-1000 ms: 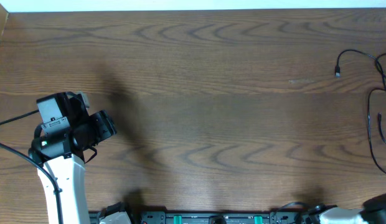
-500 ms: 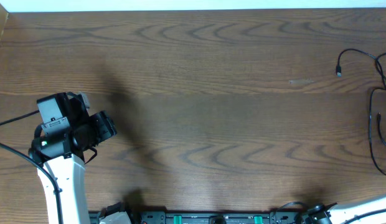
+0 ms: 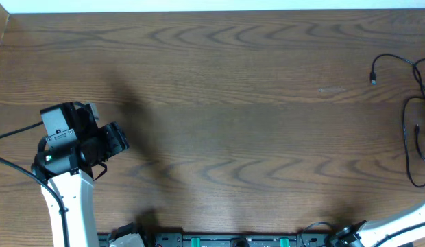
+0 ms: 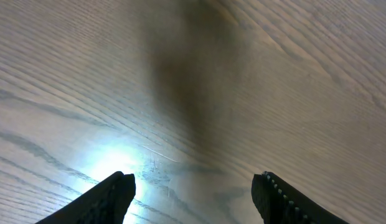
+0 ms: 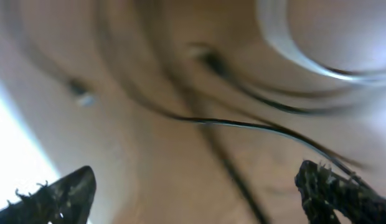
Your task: Untangle cables
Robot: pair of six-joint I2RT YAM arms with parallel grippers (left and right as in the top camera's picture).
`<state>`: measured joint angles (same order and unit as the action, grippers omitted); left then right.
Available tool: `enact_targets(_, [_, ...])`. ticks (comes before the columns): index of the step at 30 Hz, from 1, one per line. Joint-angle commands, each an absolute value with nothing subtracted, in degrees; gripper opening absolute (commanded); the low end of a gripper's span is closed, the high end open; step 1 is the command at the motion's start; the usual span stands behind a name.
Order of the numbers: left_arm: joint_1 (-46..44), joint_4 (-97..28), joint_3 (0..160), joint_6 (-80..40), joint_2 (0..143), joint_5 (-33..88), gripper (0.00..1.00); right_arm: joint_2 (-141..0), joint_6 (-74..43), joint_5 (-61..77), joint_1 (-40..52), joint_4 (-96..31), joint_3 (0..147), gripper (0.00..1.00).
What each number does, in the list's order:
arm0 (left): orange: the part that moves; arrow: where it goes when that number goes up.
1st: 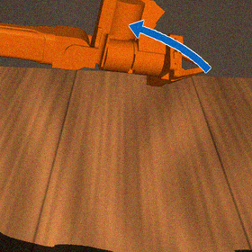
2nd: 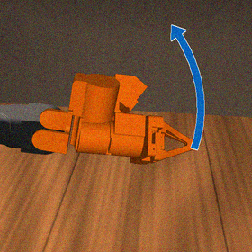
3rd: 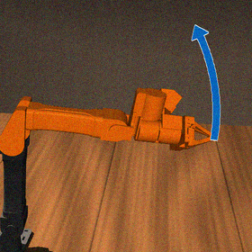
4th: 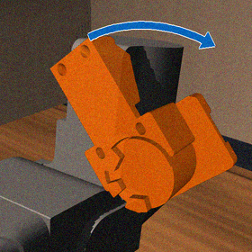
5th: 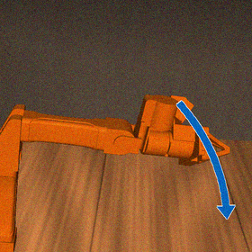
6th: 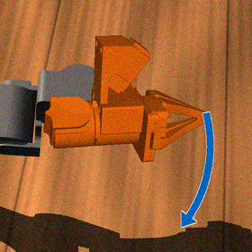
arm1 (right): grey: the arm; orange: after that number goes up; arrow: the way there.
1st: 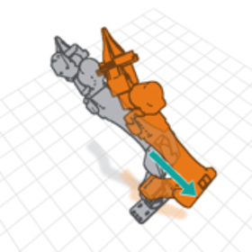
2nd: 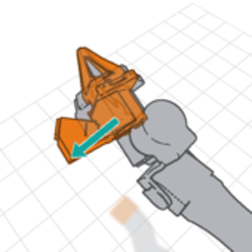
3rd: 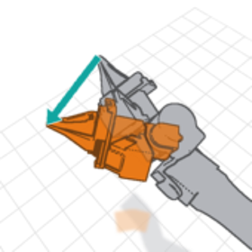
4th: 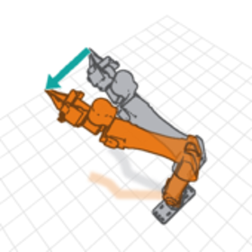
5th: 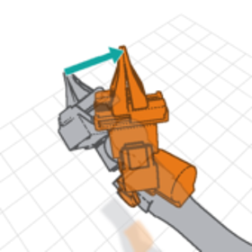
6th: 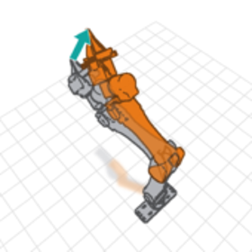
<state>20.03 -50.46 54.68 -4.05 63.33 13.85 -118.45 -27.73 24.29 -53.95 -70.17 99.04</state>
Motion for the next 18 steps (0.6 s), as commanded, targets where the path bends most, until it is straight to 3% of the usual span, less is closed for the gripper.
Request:
enact_targets(1, [19.9, -50.5, 55.0, -3.2, 63.6, 14.6, 0.66, -113.6, -42.4, 3.5, -54.8, -73.4, 99.7, 0.99])
enact_targets(11, [19.9, -50.7, 55.0, -3.2, 63.6, 14.6, 0.66, -103.9, -49.1, 4.9, -58.5, -79.6, 99.7, 0.99])
enact_targets(15, [19.9, -50.7, 55.0, -3.3, 63.6, 14.6, 0.66, -100.4, -37.9, 18.4, -58.0, -77.3, 99.7, 0.99])
enact_targets(18, [19.9, -50.6, 55.0, -3.2, 63.6, 16.2, 0.66, -99.5, -19.3, 33.7, -54.3, -72.1, 99.7, 0.99])
